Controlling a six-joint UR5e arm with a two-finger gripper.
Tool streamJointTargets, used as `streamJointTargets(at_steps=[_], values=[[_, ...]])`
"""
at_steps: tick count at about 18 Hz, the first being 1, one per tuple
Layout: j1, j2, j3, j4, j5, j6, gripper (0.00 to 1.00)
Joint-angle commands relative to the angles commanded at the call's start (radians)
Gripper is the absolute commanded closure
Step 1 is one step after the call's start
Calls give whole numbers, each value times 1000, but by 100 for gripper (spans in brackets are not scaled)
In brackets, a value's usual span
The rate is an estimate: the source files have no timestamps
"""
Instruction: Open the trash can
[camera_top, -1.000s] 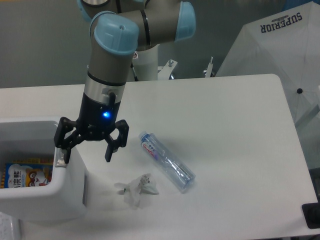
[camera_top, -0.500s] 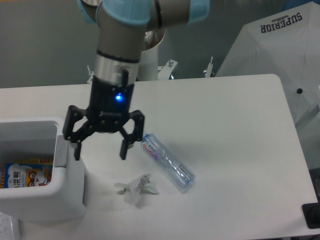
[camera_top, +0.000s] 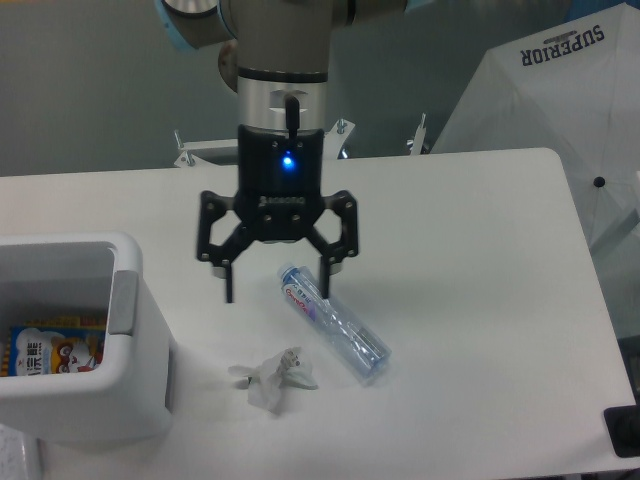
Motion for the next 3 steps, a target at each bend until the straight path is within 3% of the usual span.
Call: streamJointTargets(at_steps=[3], values=[[2,-2,-17,-14,25,83,0]])
